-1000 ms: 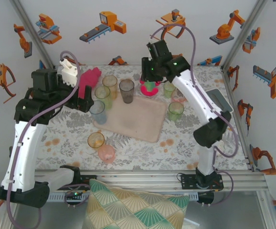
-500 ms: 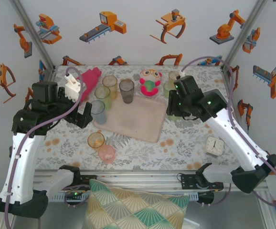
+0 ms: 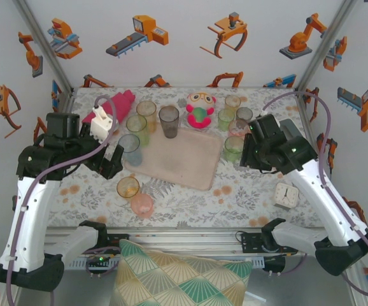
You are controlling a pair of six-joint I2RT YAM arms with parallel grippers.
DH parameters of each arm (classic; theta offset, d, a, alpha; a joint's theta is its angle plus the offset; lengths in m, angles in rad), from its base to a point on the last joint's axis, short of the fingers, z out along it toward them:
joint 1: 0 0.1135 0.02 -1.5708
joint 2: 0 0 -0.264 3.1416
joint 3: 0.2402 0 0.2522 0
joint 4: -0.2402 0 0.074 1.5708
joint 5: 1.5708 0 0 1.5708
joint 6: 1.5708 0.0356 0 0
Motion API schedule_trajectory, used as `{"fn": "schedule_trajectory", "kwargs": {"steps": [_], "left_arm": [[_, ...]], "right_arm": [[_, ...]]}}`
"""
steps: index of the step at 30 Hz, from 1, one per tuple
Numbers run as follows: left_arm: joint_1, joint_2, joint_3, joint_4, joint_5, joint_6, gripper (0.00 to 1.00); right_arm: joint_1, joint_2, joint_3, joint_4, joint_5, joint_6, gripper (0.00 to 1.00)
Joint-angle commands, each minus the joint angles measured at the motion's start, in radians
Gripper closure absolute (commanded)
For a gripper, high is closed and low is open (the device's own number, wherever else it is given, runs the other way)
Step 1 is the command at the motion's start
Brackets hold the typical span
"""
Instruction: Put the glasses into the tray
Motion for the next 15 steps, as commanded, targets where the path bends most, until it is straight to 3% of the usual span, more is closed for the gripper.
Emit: {"fn": "schedule_trajectory", "kwargs": {"steps": [1, 9, 15], "left_arm": [[0.003, -0.020, -0.012, -0.034, 0.009, 0.020, 0.03], [0.015, 0.002, -0.013, -0.008, 0.091, -0.058, 0.03], [0.022, 0.077, 0.095, -0.017, 0.088, -0.071, 0.03]], "right_arm": [[-0.040, -0.005, -0.013, 0.022, -0.036, 0.007, 0.52], [-0.162, 0.064, 0.006, 0.095, -0.162, -0.007, 0.52], [-0.234, 0.157, 0.023, 0.157, -0.222, -0.026, 0.53]]}}
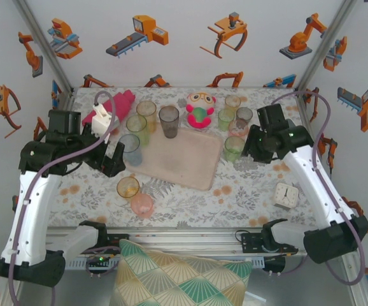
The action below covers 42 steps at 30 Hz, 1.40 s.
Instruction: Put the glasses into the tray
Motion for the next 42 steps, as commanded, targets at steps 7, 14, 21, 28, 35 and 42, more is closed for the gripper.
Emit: {"fn": "schedule_trajectory", "kwargs": {"steps": [7, 14, 21, 28, 35, 42], "left_arm": [[0.024, 0.119, 0.193, -0.015, 0.087, -0.074, 0.03], [0.060, 0.167, 0.212, -0.007, 0.143, -0.093, 0.03], [0.099, 0.148, 0.196, -0.039, 0.224, -0.042, 0.03], [0.135, 0.120, 0.168, -0.041, 0.254, -0.044, 0.03], [0.137, 0.122, 0.162, -0.034, 0.252, -0.050, 0.03], [0.146, 0.126, 0.157, -0.024, 0.245, -0.060, 0.03]], "right_arm": [[-0.054, 0.120, 0.028, 0.081, -0.015, -0.066, 0.53], [-0.098, 0.169, -0.014, 0.134, -0.049, -0.113, 0.53], [-0.116, 0.212, -0.009, 0.190, -0.070, -0.116, 0.53], [-0.117, 0.266, -0.005, 0.218, -0.061, -0.132, 0.54], [-0.117, 0.310, 0.006, 0.267, -0.066, -0.139, 0.55], [-0.117, 0.363, 0.036, 0.265, -0.014, -0.180, 0.57]]}}
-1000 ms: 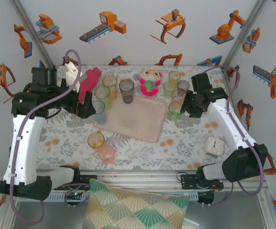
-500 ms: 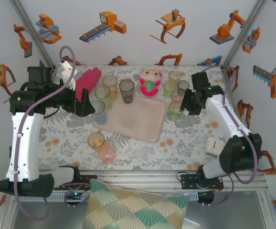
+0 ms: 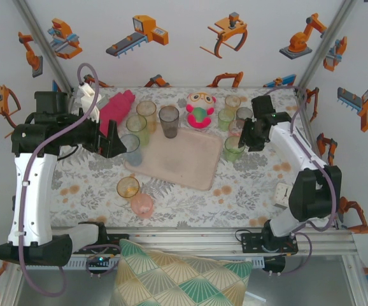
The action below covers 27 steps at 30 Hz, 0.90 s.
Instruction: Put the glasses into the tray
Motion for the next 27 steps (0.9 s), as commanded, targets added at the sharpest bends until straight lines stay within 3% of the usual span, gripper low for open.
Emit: {"fn": "schedule_trajectory", "kwargs": {"steps": [1, 13, 27], "left_arm": [[0.009, -0.006, -0.016, -0.001, 0.022, 0.004, 0.03], [0.018, -0.003, -0.022, 0.001, 0.019, -0.001, 0.03], [0.042, -0.006, -0.032, 0.006, 0.040, -0.010, 0.03]], "right_arm": [[-0.005, 0.029, 0.036, 0.012, 0.044, -0.040, 0.58], [-0.006, 0.106, 0.054, 0.055, 0.047, -0.052, 0.59], [-0.005, 0.153, 0.061, 0.067, 0.059, -0.061, 0.71]]}}
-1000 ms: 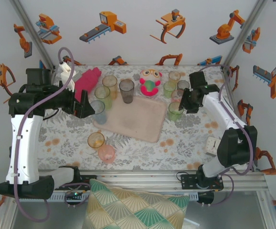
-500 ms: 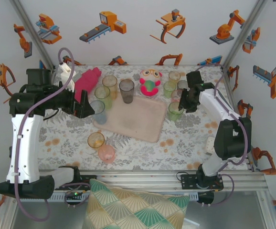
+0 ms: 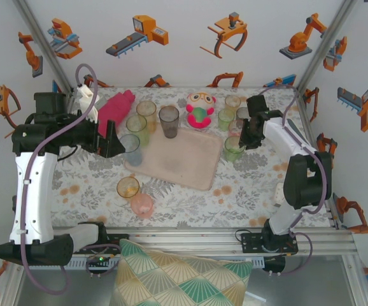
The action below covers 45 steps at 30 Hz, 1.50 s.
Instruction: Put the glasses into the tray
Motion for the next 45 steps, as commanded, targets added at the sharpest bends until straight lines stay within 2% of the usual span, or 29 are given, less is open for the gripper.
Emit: {"fn": "schedule_trajectory", "kwargs": {"steps": [1, 27, 45], "left_arm": [[0.007, -0.005, 0.000, 0.002, 0.029, -0.007, 0.03], [0.009, -0.003, -0.001, 0.007, 0.036, -0.010, 0.03], [0.010, 0.003, 0.010, 0.007, 0.034, -0.011, 0.03]], "right_arm": [[-0.005, 0.028, 0.036, 0.001, 0.018, -0.017, 0.71], [-0.003, 0.037, 0.055, -0.024, 0.036, -0.029, 0.95], [0.014, -0.068, 0.047, -0.073, 0.034, -0.025, 0.97]]}}
